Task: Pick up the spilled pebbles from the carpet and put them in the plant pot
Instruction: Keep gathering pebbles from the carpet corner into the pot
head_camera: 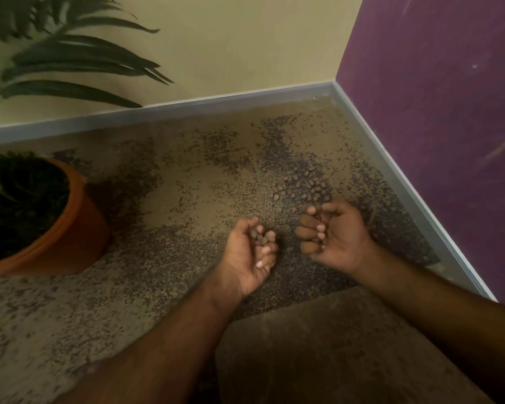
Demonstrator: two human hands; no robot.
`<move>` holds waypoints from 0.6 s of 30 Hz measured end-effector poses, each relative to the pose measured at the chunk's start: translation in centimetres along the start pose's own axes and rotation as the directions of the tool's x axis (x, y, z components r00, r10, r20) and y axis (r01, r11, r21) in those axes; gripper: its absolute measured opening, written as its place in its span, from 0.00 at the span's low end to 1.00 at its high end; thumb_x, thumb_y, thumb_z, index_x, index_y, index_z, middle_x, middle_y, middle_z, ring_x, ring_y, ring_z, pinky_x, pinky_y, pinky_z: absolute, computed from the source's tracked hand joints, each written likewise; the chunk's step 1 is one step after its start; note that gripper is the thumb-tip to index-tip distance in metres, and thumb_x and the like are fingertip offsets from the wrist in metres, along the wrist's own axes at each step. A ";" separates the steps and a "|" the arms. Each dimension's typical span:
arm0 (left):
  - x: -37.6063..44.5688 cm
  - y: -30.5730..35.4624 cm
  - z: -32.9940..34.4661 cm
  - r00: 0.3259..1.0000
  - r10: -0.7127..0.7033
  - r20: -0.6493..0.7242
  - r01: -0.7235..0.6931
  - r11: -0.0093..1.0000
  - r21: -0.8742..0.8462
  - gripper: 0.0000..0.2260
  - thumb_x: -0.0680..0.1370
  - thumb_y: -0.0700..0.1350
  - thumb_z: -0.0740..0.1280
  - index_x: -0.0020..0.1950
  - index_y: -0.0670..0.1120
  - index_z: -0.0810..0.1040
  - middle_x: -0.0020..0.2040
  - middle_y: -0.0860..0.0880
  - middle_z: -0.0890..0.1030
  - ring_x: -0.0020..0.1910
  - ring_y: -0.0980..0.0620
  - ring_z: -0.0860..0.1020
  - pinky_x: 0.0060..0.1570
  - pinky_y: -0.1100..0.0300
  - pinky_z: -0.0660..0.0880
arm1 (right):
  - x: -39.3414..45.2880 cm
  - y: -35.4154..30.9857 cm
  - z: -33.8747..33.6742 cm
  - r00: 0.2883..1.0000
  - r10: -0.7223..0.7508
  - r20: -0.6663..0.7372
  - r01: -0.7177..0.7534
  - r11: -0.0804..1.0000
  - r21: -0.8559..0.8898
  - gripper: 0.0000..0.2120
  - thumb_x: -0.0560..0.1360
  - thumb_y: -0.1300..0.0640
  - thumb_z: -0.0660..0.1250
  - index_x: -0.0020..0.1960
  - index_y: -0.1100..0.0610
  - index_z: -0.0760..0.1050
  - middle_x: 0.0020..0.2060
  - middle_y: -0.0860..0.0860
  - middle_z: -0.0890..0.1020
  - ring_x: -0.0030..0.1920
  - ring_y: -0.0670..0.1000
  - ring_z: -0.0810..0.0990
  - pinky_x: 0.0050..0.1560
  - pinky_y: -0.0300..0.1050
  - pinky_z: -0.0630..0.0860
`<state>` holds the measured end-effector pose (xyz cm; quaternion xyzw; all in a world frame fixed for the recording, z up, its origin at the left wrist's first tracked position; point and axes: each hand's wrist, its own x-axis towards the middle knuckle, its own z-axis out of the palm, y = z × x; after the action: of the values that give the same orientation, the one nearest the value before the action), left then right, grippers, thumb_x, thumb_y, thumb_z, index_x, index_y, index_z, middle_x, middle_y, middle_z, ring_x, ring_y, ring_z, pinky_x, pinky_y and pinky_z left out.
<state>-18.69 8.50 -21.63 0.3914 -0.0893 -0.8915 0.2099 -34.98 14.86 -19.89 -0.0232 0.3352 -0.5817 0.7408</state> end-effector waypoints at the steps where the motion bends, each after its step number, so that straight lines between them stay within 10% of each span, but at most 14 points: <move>1: -0.1 -0.2 0.4 1.000 -0.024 -0.001 0.024 1.000 -0.020 0.14 0.77 0.48 0.60 0.31 0.48 0.68 0.30 0.48 0.72 0.18 0.56 0.64 0.14 0.71 0.54 | 0.1 0.2 0.5 0.999 0.002 0.042 -0.003 1.000 0.011 0.06 0.66 0.52 0.55 0.36 0.54 0.68 0.22 0.48 0.64 0.23 0.46 0.62 0.24 0.36 0.54; 11: -2.2 -0.2 3.5 0.991 0.028 0.128 -0.010 0.991 -0.137 0.11 0.76 0.44 0.66 0.34 0.43 0.73 0.23 0.52 0.67 0.14 0.59 0.63 0.11 0.70 0.55 | 0.4 0.4 4.8 0.986 -0.090 0.143 0.076 0.992 0.097 0.18 0.77 0.51 0.54 0.33 0.57 0.71 0.31 0.52 0.76 0.26 0.46 0.68 0.17 0.32 0.57; 18: -4.1 2.5 2.4 0.998 0.049 0.047 -0.042 0.989 -0.142 0.17 0.79 0.53 0.62 0.35 0.44 0.75 0.28 0.46 0.76 0.16 0.56 0.66 0.12 0.70 0.56 | 1.2 0.4 7.3 0.986 -0.052 -0.155 0.061 0.997 0.049 0.23 0.82 0.47 0.50 0.39 0.60 0.72 0.34 0.58 0.78 0.29 0.50 0.73 0.20 0.35 0.59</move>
<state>-17.17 8.08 -16.48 0.3508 -0.0404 -0.9002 0.2549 -30.70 11.35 -14.92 0.0322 0.3748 -0.6113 0.6963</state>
